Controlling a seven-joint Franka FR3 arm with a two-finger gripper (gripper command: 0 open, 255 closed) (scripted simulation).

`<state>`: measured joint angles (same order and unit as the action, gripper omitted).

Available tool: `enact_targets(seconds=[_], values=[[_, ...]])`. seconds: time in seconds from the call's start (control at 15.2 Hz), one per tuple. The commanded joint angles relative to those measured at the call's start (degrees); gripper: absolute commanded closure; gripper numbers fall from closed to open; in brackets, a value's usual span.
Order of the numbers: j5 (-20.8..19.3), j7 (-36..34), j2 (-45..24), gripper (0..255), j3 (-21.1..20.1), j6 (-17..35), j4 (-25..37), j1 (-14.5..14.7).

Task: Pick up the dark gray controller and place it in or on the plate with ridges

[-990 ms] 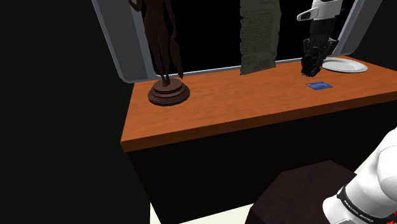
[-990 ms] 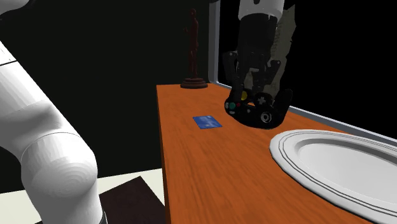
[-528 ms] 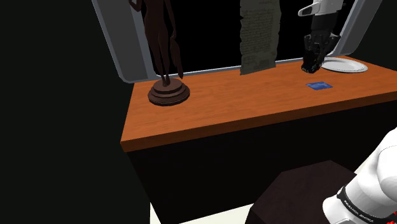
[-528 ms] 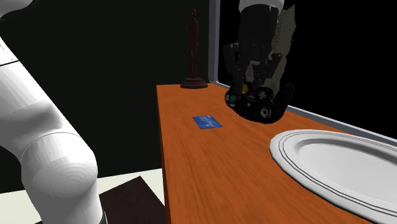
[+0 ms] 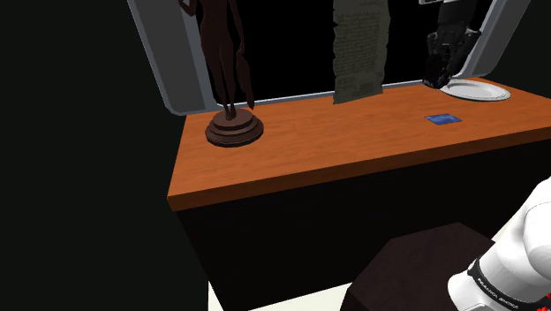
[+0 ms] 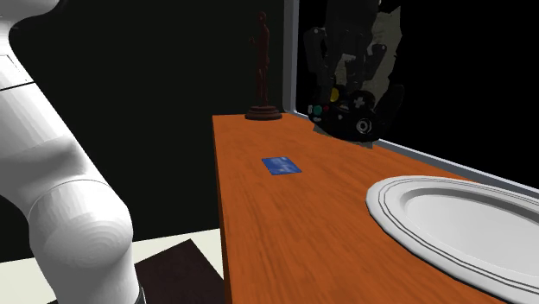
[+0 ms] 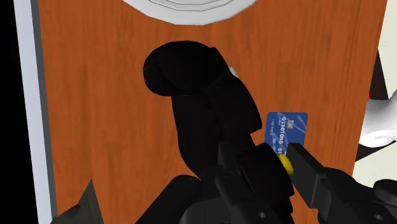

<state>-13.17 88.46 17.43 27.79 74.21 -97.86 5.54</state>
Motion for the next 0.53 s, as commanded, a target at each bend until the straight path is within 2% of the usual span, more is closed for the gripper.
enact_targets(seconds=[0.0,0.33,0.46], values=[[0.23,0.46,-0.82,255,0.08,-1.69,2.47,0.08],[0.76,1.52,-2.78,255,0.36,-5.20,7.87,0.20],[0.27,4.98,-3.81,255,2.57,-5.36,9.52,-0.74]])
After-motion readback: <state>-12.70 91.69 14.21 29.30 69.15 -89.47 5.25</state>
